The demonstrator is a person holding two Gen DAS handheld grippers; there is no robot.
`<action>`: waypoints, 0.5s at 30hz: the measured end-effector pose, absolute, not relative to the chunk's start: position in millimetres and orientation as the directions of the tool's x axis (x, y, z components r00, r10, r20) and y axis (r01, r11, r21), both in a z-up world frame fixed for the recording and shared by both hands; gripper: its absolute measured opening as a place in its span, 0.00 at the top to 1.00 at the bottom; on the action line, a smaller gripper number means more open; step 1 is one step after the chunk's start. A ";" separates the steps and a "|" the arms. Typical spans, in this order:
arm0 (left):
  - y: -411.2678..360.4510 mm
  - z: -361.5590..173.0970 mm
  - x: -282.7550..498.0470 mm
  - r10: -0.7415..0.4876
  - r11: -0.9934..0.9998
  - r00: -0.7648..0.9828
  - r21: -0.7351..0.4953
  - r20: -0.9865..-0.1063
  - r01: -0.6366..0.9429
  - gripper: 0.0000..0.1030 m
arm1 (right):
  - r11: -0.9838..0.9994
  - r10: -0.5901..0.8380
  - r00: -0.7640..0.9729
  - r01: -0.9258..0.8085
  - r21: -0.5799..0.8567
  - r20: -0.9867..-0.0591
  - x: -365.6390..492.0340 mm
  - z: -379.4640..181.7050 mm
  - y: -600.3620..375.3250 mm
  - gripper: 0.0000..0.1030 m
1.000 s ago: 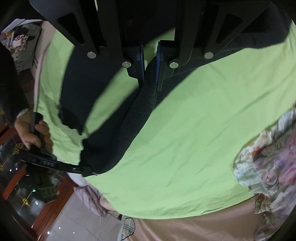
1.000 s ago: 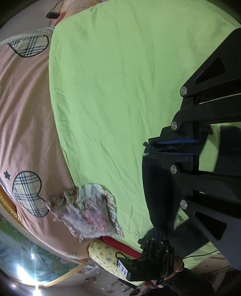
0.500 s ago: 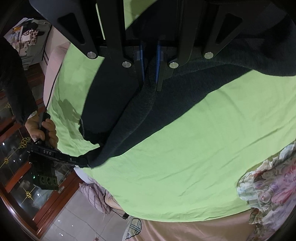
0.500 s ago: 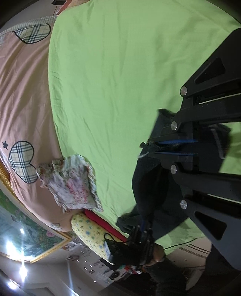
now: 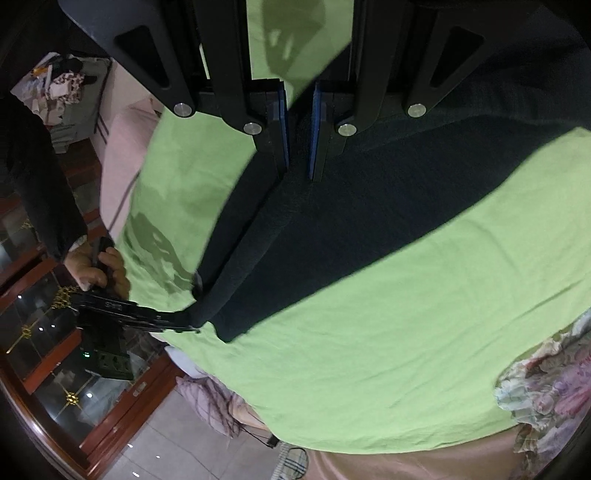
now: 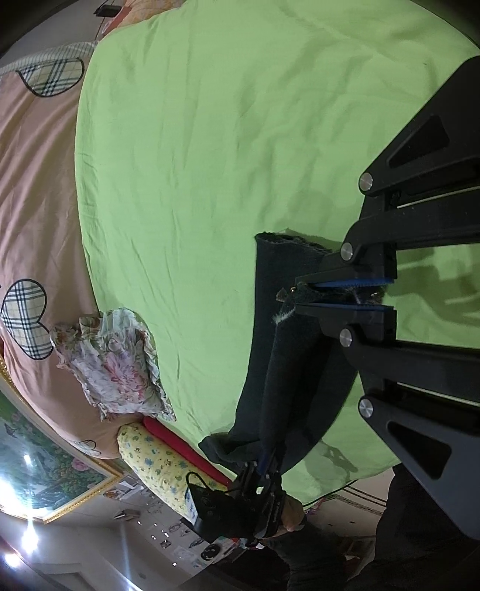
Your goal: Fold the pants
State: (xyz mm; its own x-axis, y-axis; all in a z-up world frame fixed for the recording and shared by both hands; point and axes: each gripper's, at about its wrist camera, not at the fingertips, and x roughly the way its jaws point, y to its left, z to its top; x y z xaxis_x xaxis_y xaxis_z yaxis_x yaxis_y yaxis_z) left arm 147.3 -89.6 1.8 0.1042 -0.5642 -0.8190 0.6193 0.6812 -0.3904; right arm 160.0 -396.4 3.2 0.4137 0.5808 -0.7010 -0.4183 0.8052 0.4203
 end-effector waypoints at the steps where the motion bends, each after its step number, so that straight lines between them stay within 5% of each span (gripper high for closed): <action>1: -90.6 0.5 146.4 -0.565 0.678 0.099 -0.392 -0.819 0.622 0.92 | 0.810 0.573 0.411 -0.417 0.412 -0.709 159.3 1.8 -395.3 0.93; 11: -98.4 -31.3 150.8 -0.540 0.709 0.064 -0.413 -0.839 0.571 0.90 | 0.894 0.426 0.401 -0.325 0.309 -0.811 156.4 -31.8 -377.6 0.88; 15: -93.7 -25.0 147.0 -0.546 0.728 0.094 -0.416 -0.833 0.544 0.81 | 0.923 0.375 0.440 -0.260 0.284 -0.816 141.0 -15.5 -384.3 0.72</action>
